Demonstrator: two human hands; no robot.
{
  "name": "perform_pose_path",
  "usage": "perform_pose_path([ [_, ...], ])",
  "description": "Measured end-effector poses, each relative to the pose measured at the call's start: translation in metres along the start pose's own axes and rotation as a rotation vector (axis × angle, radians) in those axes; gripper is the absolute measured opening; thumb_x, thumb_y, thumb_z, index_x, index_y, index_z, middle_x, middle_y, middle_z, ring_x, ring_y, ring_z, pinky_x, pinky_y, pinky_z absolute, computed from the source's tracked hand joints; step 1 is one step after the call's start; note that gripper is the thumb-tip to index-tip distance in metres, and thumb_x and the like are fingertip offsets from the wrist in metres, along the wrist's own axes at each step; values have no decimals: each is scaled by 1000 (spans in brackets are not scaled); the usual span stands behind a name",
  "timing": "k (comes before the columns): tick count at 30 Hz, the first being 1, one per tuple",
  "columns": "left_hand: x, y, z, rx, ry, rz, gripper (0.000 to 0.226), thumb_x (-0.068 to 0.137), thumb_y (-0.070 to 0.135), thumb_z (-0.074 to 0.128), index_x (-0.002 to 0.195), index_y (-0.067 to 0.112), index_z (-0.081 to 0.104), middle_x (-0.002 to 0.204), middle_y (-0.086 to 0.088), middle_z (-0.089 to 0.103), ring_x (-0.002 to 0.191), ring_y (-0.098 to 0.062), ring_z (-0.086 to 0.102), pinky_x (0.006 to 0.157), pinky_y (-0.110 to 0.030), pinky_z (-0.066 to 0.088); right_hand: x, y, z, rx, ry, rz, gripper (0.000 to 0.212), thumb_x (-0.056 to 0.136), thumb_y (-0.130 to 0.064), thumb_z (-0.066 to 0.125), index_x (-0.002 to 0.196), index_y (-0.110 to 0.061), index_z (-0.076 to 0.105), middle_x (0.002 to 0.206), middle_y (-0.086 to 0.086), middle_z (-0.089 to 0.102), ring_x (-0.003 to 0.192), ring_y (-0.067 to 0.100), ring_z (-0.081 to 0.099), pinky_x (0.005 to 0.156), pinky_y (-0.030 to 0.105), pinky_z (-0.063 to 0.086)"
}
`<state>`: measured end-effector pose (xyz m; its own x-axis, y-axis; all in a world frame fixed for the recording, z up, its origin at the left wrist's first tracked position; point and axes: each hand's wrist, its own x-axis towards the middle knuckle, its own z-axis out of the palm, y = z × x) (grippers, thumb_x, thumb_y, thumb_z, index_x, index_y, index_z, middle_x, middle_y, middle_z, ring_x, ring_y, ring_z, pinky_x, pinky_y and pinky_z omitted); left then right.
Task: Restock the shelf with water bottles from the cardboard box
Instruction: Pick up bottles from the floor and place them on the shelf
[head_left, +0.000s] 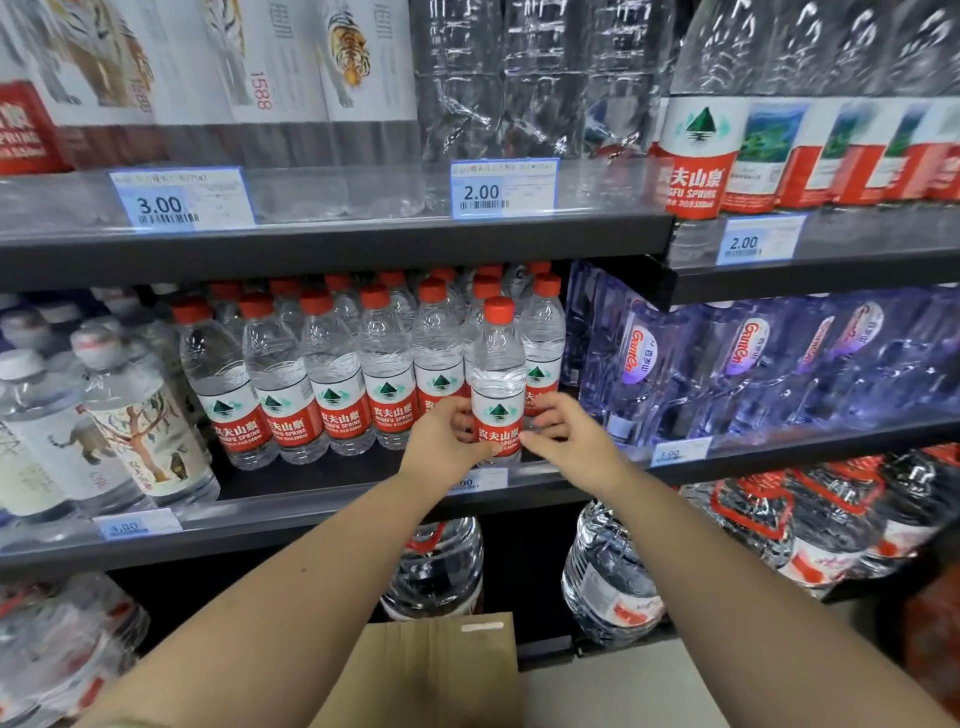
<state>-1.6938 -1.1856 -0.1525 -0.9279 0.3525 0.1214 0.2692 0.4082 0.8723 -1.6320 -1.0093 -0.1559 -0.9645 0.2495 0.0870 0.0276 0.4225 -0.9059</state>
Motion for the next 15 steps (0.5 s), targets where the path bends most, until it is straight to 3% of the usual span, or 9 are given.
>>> perform_pose_path([
  [3,4,7,9,50,-33,24,46,74,15,83,114,17,60,90,7,65,76,-2,61,64,-10,47,-4,1,1,-57,12,-12,48,85,-17,73,126,-15,48,96,-4,56,91,17,57,87,32,51],
  [7,10,14,20,93,-69,30,42,79,10,76,118,15,62,96,5,67,86,-8,63,84,-29,55,-4,1,-2,-84,110,-3,55,82,-24,76,128,-15,46,102,1,57,90,20,60,84,38,53],
  [11,15,20,32,68,-77,33,40,82,8,75,119,12,63,95,2,67,83,-7,61,74,-11,46,-4,6,-8,-102,201,4,54,82,-21,76,126,-16,45,102,2,56,79,12,57,75,31,50],
  [15,22,21,45,68,-59,-6,35,82,12,75,115,9,63,96,-1,68,88,-12,62,78,-19,45,1,10,-13,-118,221,13,50,83,-14,75,123,-14,45,97,-1,56,80,14,58,75,28,47],
])
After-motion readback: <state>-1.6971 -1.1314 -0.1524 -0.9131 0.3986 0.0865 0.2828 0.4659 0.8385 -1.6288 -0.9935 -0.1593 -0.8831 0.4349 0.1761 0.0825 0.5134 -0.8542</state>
